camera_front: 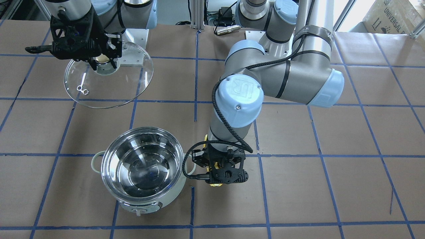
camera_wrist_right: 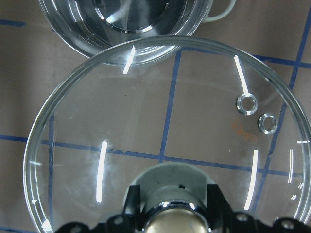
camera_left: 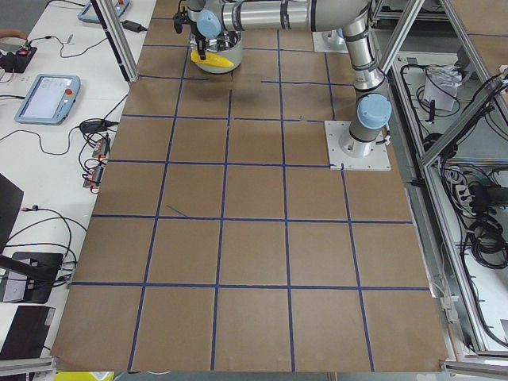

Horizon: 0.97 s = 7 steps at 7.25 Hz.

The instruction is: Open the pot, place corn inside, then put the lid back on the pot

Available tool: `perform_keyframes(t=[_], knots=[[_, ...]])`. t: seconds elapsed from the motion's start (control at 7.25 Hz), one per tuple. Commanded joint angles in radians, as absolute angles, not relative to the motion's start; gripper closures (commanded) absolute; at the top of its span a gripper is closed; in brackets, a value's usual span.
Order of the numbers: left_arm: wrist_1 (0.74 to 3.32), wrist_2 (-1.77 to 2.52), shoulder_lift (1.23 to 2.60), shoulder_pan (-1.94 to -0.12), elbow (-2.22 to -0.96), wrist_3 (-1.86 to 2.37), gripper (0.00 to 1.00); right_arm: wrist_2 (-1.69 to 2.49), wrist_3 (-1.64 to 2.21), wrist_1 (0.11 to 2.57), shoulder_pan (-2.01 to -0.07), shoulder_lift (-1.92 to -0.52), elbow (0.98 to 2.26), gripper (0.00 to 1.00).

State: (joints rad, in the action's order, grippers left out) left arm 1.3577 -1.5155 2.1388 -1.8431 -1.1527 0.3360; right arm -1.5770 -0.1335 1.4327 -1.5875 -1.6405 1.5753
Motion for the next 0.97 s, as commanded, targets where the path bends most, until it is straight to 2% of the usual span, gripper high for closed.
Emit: perform_keyframes(t=[0.0,0.41,0.83], knots=[[1.431,-1.473,2.19,-1.902,-0.973,0.39,0.86,-1.604,-0.133,1.497,-1.588,-1.638,1.548,0.62],[1.443,-1.453,2.294,-1.971,-0.838,0.431,0.87,-1.608,-0.133,1.486,-1.588,-1.638,1.563,0.62],[1.421,-1.471,2.37,-2.013,-0.813,0.422,0.85,-1.605,-0.135,1.464,-1.588,-1.638,1.575,0.62]])
